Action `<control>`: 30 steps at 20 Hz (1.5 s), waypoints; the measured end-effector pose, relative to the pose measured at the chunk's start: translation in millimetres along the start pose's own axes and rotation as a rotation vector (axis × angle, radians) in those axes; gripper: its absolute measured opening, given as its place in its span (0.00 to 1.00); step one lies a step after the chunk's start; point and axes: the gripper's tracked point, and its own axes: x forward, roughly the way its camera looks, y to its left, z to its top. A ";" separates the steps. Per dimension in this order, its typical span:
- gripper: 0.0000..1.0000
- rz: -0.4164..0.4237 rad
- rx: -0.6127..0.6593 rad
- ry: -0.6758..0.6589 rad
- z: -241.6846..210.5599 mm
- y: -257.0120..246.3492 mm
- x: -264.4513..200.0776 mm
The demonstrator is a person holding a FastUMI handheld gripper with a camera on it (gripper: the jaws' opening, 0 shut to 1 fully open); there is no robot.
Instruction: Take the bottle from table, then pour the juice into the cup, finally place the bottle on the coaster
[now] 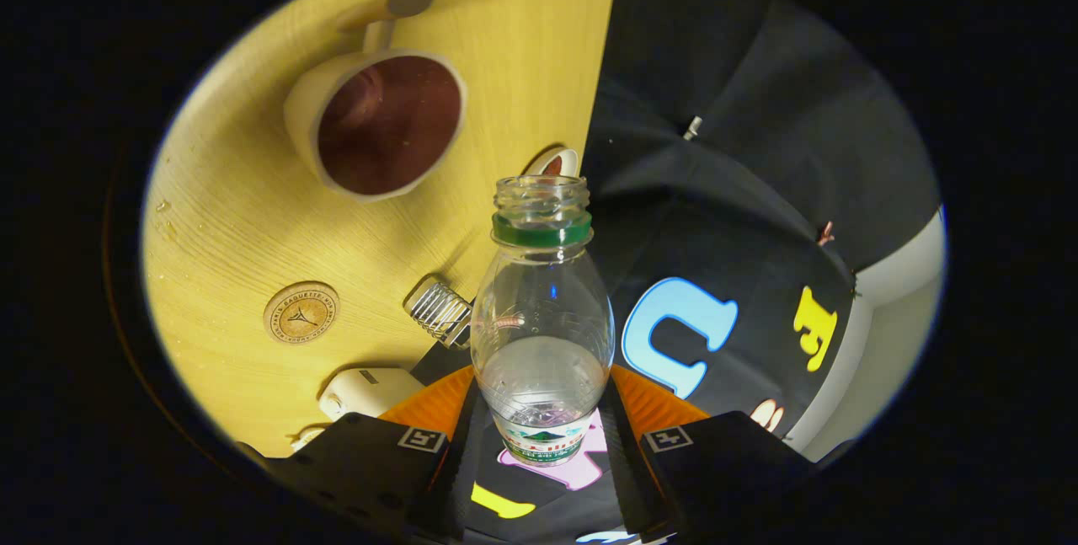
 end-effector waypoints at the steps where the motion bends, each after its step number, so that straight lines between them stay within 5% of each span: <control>1: 0.70 -0.001 0.056 0.016 -7.6 -3.1 -3.2; 10: 0.70 0.033 0.675 0.142 -107.8 -9.5 -33.0; 16: 0.70 0.045 1.197 0.179 -152.0 -2.4 -41.2; 22: 0.71 0.122 1.599 0.135 -148.9 35.4 -24.3; 30: 0.71 0.145 1.938 -0.058 -116.8 69.9 7.6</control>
